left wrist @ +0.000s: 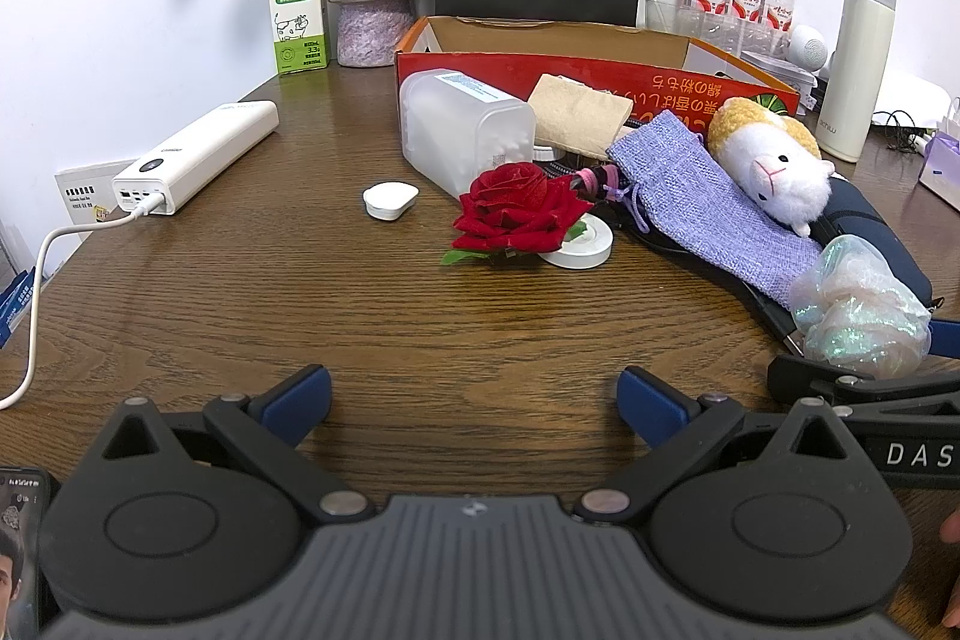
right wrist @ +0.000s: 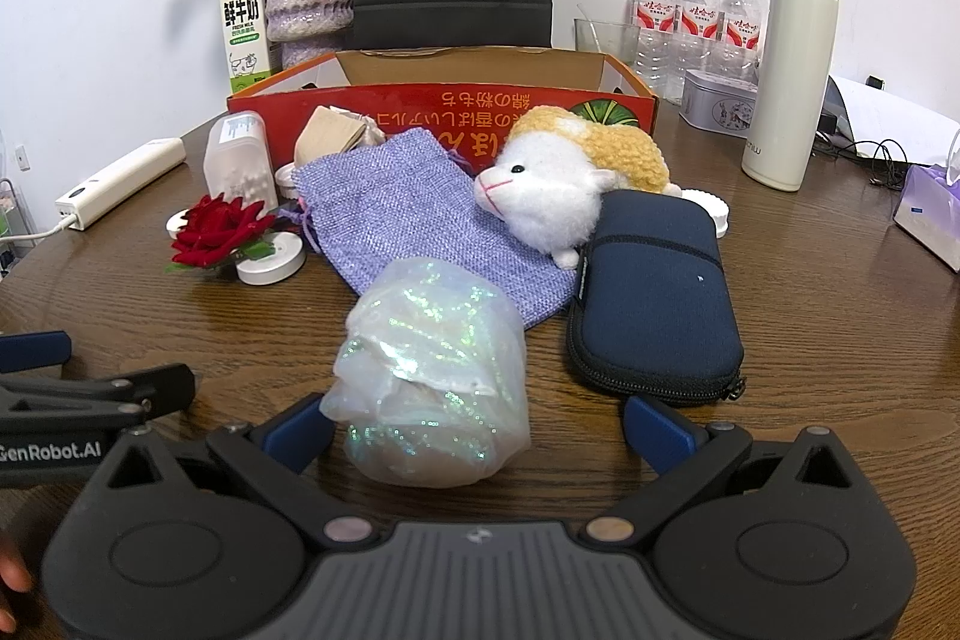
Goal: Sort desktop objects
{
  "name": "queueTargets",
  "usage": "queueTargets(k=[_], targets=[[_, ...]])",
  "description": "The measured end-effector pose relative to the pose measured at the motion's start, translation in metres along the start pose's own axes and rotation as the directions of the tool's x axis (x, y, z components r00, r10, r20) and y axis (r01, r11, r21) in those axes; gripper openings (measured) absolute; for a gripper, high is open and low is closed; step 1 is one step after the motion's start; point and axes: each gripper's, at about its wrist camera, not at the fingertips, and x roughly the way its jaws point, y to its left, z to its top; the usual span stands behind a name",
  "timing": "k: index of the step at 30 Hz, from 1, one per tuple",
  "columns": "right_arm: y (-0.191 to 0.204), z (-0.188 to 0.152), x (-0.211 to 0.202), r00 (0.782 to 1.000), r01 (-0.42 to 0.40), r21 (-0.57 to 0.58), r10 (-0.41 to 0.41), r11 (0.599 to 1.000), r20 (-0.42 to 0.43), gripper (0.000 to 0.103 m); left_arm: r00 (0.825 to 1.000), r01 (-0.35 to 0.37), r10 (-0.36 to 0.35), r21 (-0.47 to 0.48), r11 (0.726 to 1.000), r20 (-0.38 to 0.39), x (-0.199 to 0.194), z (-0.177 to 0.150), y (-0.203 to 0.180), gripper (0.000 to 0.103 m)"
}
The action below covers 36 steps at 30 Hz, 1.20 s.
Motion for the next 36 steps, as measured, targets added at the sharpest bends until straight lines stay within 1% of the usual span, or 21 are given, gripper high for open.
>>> queueTargets(k=[27,30,32,34,36], targets=[[0.001,-0.001,0.000,1.000,0.001,-0.002,-0.001,1.000,0.000,0.103,1.000,-0.001,0.001,0.001,1.000,0.000,0.000,0.000,0.000,0.103],[-0.002,-0.002,-0.002,1.000,-0.006,-0.006,0.006,1.000,0.001,0.103,1.000,0.001,-0.001,0.000,1.000,0.000,0.000,0.000,0.000,0.103],[-0.003,-0.005,-0.004,0.999,-0.034,-0.015,0.034,0.999,0.003,0.103,1.000,0.008,-0.008,0.008,1.000,0.002,0.000,0.000,0.000,0.103],[-0.005,-0.007,-0.014,0.997,-0.066,-0.017,0.067,0.998,0.027,0.100,0.999,0.028,-0.028,0.015,0.999,0.024,-0.005,-0.002,0.002,0.103],[-0.009,-0.006,-0.027,0.993,-0.081,-0.014,0.082,0.997,0.080,0.099,0.996,0.025,-0.025,0.001,1.000,0.080,-0.016,-0.005,0.004,0.103]])
